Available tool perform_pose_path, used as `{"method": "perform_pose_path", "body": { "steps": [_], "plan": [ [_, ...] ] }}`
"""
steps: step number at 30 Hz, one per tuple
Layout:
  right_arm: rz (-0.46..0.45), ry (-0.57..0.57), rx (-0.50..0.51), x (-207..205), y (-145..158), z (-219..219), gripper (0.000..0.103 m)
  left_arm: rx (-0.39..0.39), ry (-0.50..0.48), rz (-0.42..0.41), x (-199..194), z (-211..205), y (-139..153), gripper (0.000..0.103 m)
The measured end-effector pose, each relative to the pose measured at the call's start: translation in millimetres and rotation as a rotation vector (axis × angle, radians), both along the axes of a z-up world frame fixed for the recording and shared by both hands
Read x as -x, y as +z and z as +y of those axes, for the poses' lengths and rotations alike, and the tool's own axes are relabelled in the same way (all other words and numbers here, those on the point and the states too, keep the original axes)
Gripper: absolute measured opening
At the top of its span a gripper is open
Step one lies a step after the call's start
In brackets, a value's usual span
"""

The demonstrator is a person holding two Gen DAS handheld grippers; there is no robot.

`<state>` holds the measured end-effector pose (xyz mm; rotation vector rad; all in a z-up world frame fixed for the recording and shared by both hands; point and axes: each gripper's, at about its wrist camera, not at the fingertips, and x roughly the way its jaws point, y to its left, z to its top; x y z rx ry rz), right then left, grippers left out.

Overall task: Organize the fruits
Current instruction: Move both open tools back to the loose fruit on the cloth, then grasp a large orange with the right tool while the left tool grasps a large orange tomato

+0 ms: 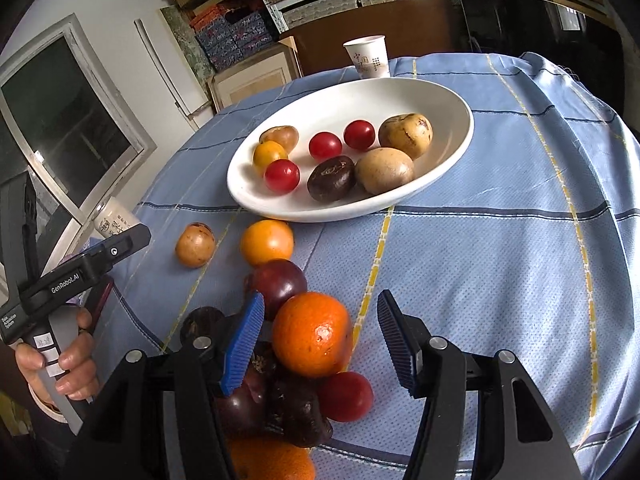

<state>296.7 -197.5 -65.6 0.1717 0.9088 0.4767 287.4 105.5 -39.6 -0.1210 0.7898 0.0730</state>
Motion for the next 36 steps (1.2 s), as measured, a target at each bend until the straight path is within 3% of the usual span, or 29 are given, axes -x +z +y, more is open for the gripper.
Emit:
{"method": "perform_pose_path", "body": {
  "steps": [27,30,32,36],
  "plan": [
    [0.027,0.005,0.011,-1.2,-5.8,1.7,0.060,-0.017,-0.022,0.020,1.2,-6.7,-4.8,0.098],
    [0.041,0.016,-0.008,-1.8,-6.7,1.7,0.054,-0.019,-0.022,0.019,1.7,-6.5,-4.8,0.098],
    [0.051,0.024,-0.026,-1.9,-7.2,1.2,0.044,-0.018,-0.021,0.020,1.5,-6.4,-5.1,0.098],
    [0.046,0.022,-0.021,-0.1,-6.3,1.8,0.042,-0.015,-0.022,0.029,1.3,-5.4,-6.4,0.098]
  ]
}}
